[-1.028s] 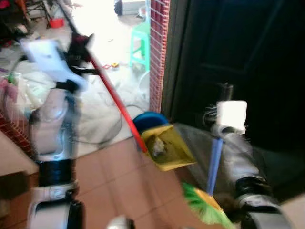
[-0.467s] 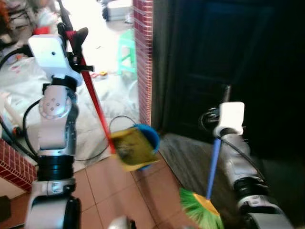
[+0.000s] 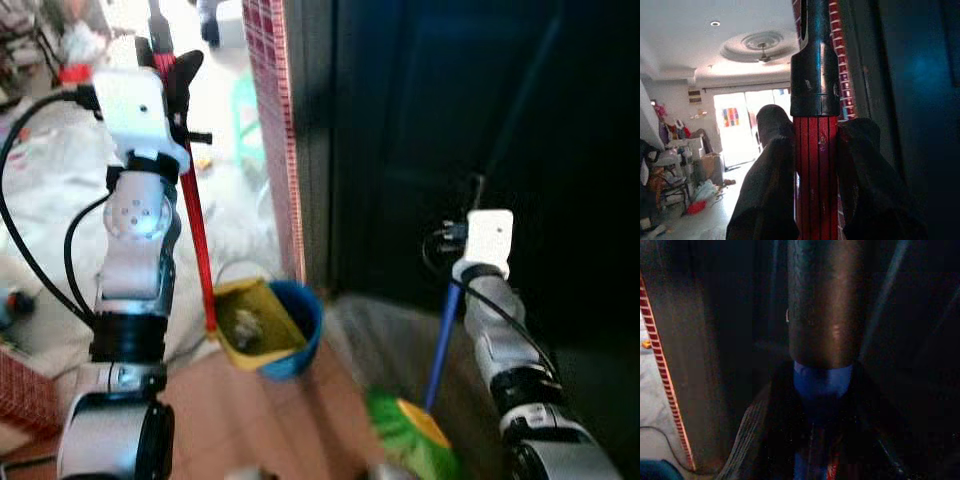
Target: Sweep floor
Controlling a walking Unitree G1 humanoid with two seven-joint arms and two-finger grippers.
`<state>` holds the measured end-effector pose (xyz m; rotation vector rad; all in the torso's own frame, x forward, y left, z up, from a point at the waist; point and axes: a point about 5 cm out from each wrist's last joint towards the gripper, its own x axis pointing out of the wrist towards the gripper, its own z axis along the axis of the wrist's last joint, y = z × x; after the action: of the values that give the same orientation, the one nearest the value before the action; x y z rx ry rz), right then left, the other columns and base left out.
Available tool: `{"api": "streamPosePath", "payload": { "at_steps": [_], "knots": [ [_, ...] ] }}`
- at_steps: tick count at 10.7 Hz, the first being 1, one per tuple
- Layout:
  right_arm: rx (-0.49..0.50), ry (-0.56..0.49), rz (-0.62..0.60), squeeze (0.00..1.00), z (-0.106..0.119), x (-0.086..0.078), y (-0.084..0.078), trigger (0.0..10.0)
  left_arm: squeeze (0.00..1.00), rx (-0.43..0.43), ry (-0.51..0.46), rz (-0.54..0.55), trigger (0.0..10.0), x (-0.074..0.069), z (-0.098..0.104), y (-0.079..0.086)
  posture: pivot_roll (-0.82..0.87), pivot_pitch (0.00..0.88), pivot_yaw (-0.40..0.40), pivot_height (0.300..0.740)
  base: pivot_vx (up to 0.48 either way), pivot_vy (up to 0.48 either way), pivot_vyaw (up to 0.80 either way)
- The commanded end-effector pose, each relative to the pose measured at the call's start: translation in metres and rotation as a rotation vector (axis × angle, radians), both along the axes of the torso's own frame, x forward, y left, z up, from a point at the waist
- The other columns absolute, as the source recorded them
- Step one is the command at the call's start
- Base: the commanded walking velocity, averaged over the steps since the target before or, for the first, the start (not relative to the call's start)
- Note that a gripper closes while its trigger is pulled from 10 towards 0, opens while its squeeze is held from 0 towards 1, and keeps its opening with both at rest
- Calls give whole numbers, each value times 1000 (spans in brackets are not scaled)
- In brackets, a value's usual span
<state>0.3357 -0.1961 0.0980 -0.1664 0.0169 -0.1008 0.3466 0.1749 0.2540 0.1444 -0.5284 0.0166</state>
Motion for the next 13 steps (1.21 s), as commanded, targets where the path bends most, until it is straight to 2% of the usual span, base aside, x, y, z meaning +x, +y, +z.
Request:
{"api": "streamPosePath", "payload": {
  "at_steps": [1, 2, 3, 5, 8, 9, 10, 12, 13],
  "knots": [
    [-6, -64, 28, 0, 12, 4, 9, 10000, 0, 26, -70, 28, 10000, -2, 13, 7, -22, 0, 43, 740, 472, 0, 0],
    [-5, -64, 29, 0, 12, 4, 10, 10000, 0, 60, -80, 43, 10000, -2, 13, 6, -23, 0, 43, 740, 480, 0, 0],
    [-4, -64, 31, 0, 12, 4, 11, 10000, 0, 147, -115, 60, 10000, -4, 15, 1, -22, 0, 41, 740, 0, 0, 0],
    [-7, -64, 30, 0, 13, 5, 10, 10000, 0, 212, -133, 46, 10000, -5, 13, -7, -19, 0, 37, 740, 0, 0, 0],
    [-8, -62, 35, 0, 12, 6, 11, 10000, 0, 244, -122, -59, 10000, -9, 2, -32, -15, 0, 33, 740, 0, 0, 0],
    [-7, -62, 37, 0, 12, 7, 11, 10000, 0, 265, -120, -107, 10000, -11, -1, -41, -13, 0, 29, 740, 0, 0, 0],
    [-8, -62, 40, 0, 13, 7, 12, 10000, 0, 326, -105, -235, 10000, -15, -8, -59, -12, 0, 25, 740, 0, 0, 0],
    [-13, -63, 46, 0, 14, 9, 12, 10000, 0, 559, -110, -468, 10000, -34, -25, -87, -10, 0, 18, 740, 0, 0, 0],
    [-15, -63, 48, 0, 14, 9, 12, 10000, 0, 597, -104, -530, 10000, -39, -30, -93, -9, 0, 16, 740, 0, 0, 0]
  ]
}}
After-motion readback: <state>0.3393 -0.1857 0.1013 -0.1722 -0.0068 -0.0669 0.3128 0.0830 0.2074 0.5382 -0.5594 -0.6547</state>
